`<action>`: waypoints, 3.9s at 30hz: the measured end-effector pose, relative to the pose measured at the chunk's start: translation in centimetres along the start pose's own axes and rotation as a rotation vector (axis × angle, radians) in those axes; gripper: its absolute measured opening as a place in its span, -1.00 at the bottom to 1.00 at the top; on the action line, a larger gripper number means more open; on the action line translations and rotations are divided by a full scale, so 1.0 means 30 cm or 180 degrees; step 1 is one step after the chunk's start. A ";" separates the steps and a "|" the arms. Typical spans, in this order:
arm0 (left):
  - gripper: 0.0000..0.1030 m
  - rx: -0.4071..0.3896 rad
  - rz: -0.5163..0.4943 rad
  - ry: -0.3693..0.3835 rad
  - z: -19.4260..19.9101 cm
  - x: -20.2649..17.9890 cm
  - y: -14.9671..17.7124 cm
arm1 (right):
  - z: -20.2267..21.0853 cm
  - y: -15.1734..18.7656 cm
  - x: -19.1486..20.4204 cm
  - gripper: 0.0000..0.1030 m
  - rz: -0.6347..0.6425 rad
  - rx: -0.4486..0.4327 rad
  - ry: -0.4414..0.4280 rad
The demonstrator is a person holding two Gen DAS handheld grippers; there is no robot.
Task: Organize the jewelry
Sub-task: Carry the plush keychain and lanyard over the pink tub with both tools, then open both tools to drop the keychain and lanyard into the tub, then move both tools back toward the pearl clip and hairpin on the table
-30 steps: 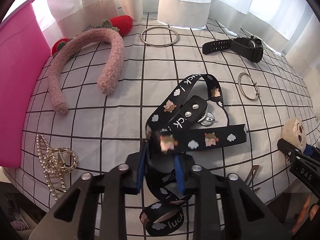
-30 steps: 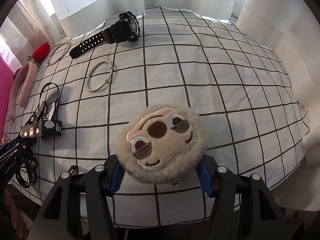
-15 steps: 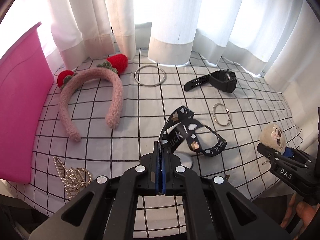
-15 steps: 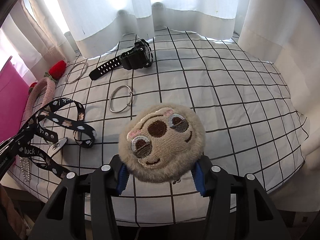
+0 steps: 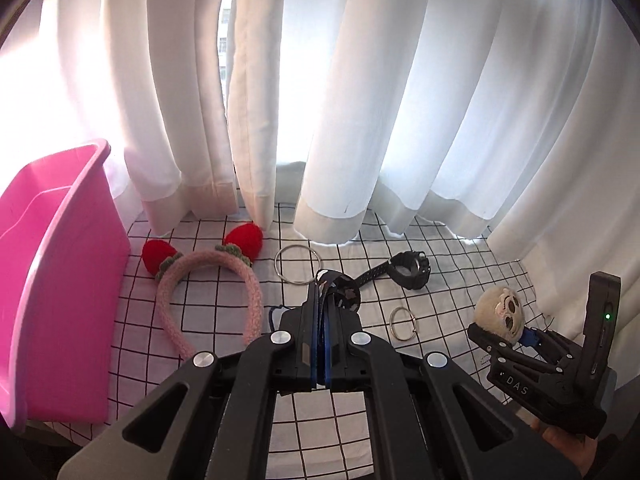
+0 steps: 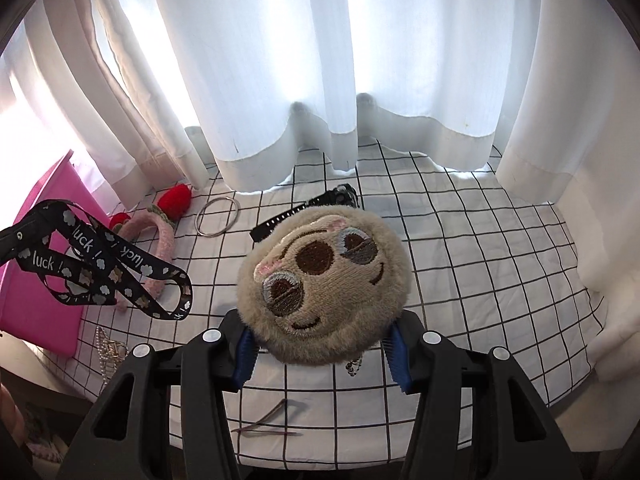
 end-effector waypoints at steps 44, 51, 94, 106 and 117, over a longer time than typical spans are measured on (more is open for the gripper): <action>-0.56 0.0260 0.1764 -0.1088 0.287 1.334 0.178 | -0.112 -0.118 1.753 0.09 0.2401 0.0660 -0.1020; 0.45 0.0216 0.1711 -0.1311 0.323 1.348 0.193 | -0.140 -0.140 1.709 0.25 0.2350 0.0700 -0.0896; 0.83 -0.0058 0.1436 -0.1074 0.401 0.848 0.158 | 0.183 -0.174 1.086 0.33 0.1461 0.0056 -0.1061; 0.86 0.0120 0.0817 -0.0682 0.209 0.449 0.238 | 0.117 0.033 0.495 0.33 0.0606 0.0196 -0.0626; 0.85 0.0497 0.0696 -0.0802 -0.023 0.394 0.427 | -0.069 0.316 0.228 0.33 -0.0026 0.0595 -0.0357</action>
Point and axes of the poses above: each gripper's, at about its wrist camera, not at the fingertips, and z roughly against the way its jaws point, x to its left, y to its underside, the point moved 10 cm from there along -z, roughly the way its jaws point, and after that the axes turned 11 degrees about x, right-handed, at the moved point
